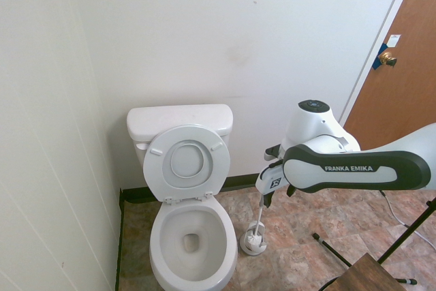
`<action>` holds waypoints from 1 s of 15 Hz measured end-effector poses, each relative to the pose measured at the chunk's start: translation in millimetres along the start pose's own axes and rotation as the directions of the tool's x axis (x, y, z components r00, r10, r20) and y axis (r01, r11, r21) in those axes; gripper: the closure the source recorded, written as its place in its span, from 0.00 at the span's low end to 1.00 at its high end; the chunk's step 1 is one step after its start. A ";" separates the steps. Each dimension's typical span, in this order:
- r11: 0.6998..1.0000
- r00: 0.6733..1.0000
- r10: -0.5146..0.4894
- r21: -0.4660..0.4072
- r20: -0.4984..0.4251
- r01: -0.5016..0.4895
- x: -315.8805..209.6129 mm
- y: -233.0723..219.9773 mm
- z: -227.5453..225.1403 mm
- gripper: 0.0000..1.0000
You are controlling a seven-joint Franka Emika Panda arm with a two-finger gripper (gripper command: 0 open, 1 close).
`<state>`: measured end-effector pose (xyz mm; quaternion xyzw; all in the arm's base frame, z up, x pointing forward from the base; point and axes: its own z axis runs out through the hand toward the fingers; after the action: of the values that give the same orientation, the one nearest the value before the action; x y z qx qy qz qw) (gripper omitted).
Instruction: Clean the toilet
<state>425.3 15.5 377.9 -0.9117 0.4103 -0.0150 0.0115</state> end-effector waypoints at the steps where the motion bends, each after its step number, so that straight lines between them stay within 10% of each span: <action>1: 1.000 1.000 -0.001 0.001 -0.002 0.001 0.5 -0.6 -0.2 0.00; 15: 0.942 0.943 0.332 -0.041 -0.026 -0.332 188.7 -26.7 120.6 0.00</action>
<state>574.8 -107.0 261.6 -0.8294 0.5584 -0.0123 -0.0105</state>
